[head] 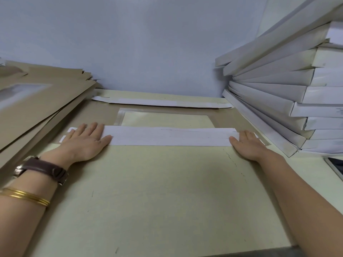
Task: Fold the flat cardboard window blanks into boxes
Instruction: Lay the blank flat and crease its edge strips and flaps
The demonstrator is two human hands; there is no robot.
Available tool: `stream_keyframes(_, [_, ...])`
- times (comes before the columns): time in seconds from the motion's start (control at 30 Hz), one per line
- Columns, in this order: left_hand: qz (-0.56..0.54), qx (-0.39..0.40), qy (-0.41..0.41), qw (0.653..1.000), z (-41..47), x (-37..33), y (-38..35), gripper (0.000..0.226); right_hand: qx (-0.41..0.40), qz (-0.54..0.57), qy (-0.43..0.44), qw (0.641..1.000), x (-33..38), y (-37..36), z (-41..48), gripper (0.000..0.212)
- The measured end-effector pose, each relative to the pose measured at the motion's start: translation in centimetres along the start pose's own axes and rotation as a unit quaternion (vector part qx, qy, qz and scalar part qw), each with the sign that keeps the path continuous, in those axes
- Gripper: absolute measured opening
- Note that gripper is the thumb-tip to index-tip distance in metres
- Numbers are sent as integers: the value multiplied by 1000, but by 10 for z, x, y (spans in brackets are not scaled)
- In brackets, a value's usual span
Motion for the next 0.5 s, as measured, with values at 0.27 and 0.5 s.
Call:
stream_keyframes(0.27, [-45,-63,0,997,-3,-2,12,54,-65,65,11,996,10,8,-10,48])
stream_keyframes(0.5, [-82,-126,-4,989,-6,-10,24,41,-107,104,78,986,25,13,-11,31])
Point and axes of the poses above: each hand's wrist, its own z-axis towards the middle knuckle, its own y-axis out of the back of the hand, x = y × z, the point moved 5 cm from there along z, towards the middle knuckle, and after that the axes turned 8 degrees about -y, right-handed, at the moved point
